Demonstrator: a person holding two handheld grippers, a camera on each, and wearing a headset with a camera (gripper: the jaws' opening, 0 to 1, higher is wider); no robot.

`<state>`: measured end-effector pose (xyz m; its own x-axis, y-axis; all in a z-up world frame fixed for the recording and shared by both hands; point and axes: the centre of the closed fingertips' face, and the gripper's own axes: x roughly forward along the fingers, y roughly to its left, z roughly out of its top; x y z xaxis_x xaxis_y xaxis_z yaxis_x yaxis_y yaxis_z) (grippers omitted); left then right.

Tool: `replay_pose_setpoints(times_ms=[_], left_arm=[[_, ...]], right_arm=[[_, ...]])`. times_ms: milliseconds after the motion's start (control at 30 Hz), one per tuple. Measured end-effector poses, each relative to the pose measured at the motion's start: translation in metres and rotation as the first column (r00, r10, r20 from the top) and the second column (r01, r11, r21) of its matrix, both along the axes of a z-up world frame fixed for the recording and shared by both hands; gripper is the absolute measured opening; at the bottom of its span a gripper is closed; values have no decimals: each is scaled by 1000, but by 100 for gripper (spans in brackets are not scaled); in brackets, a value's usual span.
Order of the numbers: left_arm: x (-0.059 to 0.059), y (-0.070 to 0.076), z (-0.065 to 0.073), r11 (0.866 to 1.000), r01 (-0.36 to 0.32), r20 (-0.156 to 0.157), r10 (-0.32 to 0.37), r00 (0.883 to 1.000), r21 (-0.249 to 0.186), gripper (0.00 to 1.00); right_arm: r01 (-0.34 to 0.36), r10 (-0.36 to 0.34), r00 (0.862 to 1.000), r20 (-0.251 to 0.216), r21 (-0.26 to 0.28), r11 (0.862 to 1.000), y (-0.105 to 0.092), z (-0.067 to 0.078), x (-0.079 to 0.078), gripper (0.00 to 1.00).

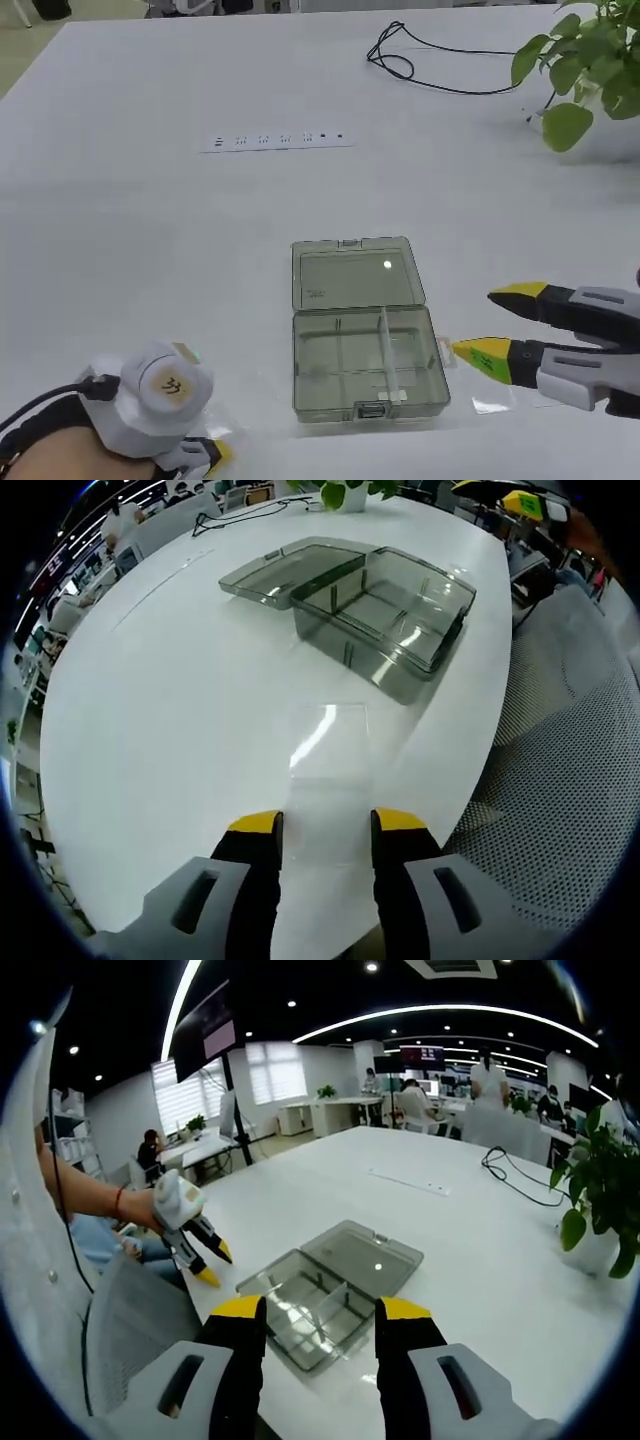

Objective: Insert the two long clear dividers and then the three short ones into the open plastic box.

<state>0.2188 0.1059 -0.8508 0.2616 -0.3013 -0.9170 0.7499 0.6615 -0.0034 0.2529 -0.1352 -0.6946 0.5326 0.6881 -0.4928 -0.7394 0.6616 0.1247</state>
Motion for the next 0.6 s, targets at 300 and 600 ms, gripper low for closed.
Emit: replay_pose_setpoints(times_ms=[300,600], left_arm=[[2,1,-1,999,9,-31,-8,999,31,32],[3,-1,-2,996,36,-72,-30,997,76,32]], right_arm=[[12,-12,1000,5,2,1000,-2,0,-2,43],[15,-15,1000,13,0,1000,-3,0,-3,43]])
